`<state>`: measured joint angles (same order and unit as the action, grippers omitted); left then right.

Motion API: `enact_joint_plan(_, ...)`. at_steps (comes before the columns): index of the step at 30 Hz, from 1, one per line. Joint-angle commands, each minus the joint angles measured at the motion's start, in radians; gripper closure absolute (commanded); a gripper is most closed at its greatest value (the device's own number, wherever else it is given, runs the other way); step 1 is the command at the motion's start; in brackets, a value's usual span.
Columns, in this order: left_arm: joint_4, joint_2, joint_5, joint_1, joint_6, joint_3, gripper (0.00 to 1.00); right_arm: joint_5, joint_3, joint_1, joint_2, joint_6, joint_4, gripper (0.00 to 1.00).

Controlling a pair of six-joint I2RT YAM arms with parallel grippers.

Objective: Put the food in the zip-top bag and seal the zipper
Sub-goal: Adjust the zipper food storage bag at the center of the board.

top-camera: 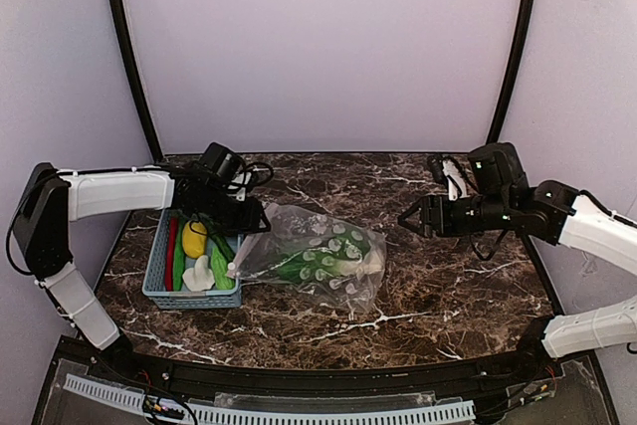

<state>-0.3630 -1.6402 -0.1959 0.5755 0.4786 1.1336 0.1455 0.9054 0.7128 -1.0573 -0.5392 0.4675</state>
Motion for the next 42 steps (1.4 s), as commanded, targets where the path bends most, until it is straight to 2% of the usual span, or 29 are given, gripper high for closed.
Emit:
enact_joint_plan(1,0.049,0.013,-0.076,-0.009,0.024,-0.045,0.67,0.010,-0.011,-0.004,0.019,-0.012,-0.022,0.33)
enact_joint_plan(5,0.063,0.041,-0.096,-0.009,0.033,-0.059,0.90,0.016,-0.007,-0.004,0.018,-0.012,-0.023,0.33)
enact_joint_plan(9,0.075,0.090,-0.122,-0.009,0.040,-0.057,0.99,0.024,-0.001,-0.005,0.022,-0.012,-0.022,0.33)
enact_joint_plan(16,0.157,0.204,-0.262,-0.002,0.025,0.021,0.99,0.044,0.016,-0.004,0.026,-0.016,-0.019,0.33)
enact_joint_plan(21,0.072,0.182,-0.353,0.014,-0.035,0.255,0.99,0.057,0.031,-0.003,0.019,-0.020,-0.021,0.34)
enact_joint_plan(27,-0.023,0.124,-0.351,0.103,-0.103,0.464,0.99,0.069,0.038,-0.003,0.022,-0.036,-0.029,0.32)
enact_joint_plan(29,-0.032,0.108,-0.335,0.149,-0.119,0.484,0.99,0.079,0.048,-0.003,0.022,-0.042,-0.036,0.23)
enact_joint_plan(31,-0.044,0.088,-0.306,0.204,-0.132,0.483,0.99,0.085,0.055,-0.003,0.020,-0.052,-0.049,0.19)
enact_joint_plan(40,-0.067,0.009,-0.180,0.298,-0.135,0.363,0.99,0.116,0.051,-0.004,0.022,-0.122,-0.135,0.20)
enact_joint_plan(42,-0.057,0.000,-0.173,0.318,-0.134,0.344,0.99,0.115,0.058,-0.003,0.018,-0.122,-0.142,0.25)
